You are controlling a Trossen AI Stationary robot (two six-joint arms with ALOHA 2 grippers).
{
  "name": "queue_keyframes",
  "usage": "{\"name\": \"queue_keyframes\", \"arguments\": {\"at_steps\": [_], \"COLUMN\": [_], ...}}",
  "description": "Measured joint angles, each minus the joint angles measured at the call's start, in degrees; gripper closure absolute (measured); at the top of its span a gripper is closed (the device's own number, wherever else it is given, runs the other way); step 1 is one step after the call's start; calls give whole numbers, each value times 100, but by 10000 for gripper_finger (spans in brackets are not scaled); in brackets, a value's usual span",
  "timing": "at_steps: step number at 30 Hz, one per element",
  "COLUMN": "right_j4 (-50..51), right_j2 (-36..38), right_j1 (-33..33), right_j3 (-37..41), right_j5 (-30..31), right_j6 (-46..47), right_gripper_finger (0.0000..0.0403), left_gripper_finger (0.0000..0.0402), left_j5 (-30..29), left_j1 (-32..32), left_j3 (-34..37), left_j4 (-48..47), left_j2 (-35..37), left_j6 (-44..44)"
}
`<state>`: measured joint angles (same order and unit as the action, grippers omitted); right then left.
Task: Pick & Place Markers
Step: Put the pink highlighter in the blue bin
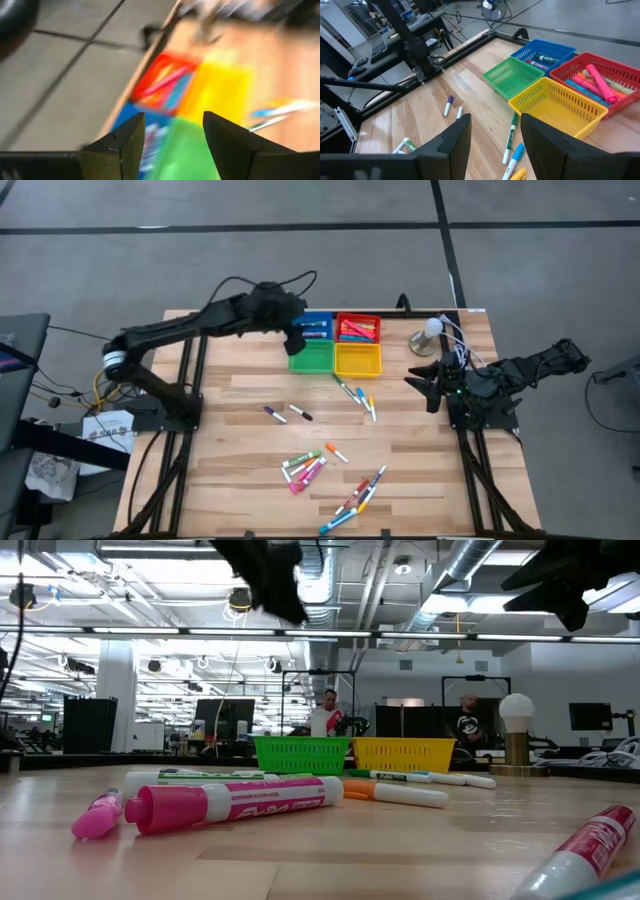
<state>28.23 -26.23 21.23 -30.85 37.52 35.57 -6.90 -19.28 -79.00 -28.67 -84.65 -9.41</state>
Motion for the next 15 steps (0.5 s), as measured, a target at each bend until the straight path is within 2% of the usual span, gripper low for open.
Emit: {"name": "queue_keyframes", "arguments": {"at_steps": [6,10,15], "right_j4": [0,0,1], "right_j2": [2,2,0], "right_j1": [0,0,0], "right_j3": [0,0,0], "right_j5": [0,0,0], "right_j6": [0,0,0], "right_gripper_finger": [241,241,241], "left_gripper_finger": [204,203,206], "left_j5": [796,809,765], "left_j1": [1219,2284,3459], "left_j3": [-2,0,4], "left_j4": [-41,-35,-5], "left_j2": [539,514,312], "left_j6": [1144,1735,1978]}}
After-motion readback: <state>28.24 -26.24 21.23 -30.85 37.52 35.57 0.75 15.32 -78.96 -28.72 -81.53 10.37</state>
